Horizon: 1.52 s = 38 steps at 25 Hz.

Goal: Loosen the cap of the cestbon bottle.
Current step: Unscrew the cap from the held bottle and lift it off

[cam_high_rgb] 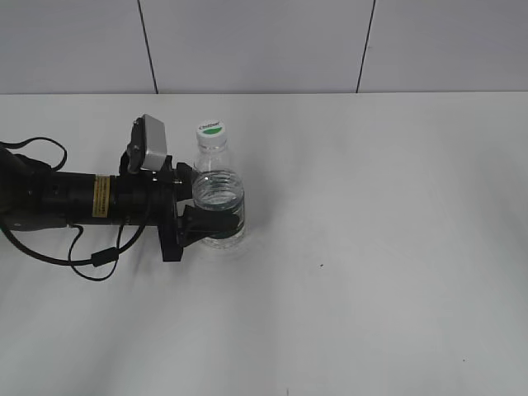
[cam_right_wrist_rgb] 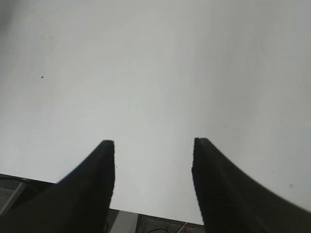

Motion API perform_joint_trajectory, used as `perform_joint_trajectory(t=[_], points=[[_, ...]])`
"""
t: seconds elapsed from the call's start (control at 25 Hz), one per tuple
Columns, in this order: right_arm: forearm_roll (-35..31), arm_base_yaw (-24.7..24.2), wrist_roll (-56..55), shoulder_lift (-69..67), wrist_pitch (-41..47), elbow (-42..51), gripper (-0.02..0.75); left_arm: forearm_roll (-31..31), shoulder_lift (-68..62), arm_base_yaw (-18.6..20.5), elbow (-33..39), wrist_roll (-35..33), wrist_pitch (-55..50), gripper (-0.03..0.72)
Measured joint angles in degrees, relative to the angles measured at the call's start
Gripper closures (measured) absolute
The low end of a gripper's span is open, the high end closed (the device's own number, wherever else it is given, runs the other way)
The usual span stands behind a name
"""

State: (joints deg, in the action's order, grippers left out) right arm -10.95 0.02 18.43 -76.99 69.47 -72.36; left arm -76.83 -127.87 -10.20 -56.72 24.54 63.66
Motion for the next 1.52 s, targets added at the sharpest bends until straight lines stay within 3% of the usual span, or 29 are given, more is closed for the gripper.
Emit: perform_joint_trajectory(t=[0.24,0.4,0.64,1.04,1.52], points=[[2.4,2.5,-2.1,-5.8,0.2,-4.6,0.346,-0.1,0.0,0.0,0.0,0.0,-0.1,0.276],[6.3,9.8,-5.2,-10.4,0.2,-9.7,0.347,-0.1,0.0,0.0,0.0,0.0,-0.2,0.276],[6.9,21.8,-9.8,-18.8,0.2,-19.8,0.347,-0.1,0.0,0.0,0.0,0.0,-0.2,0.276],[4.6,35.2,-12.7,-29.8,0.2,-30.5,0.347,-0.1,0.0,0.0,0.0,0.0,-0.2,0.276],[3.2,42.3,-12.8,-38.0,0.4,-41.2,0.363,-0.1,0.0,0.0,0.0,0.0,-0.2,0.276]])
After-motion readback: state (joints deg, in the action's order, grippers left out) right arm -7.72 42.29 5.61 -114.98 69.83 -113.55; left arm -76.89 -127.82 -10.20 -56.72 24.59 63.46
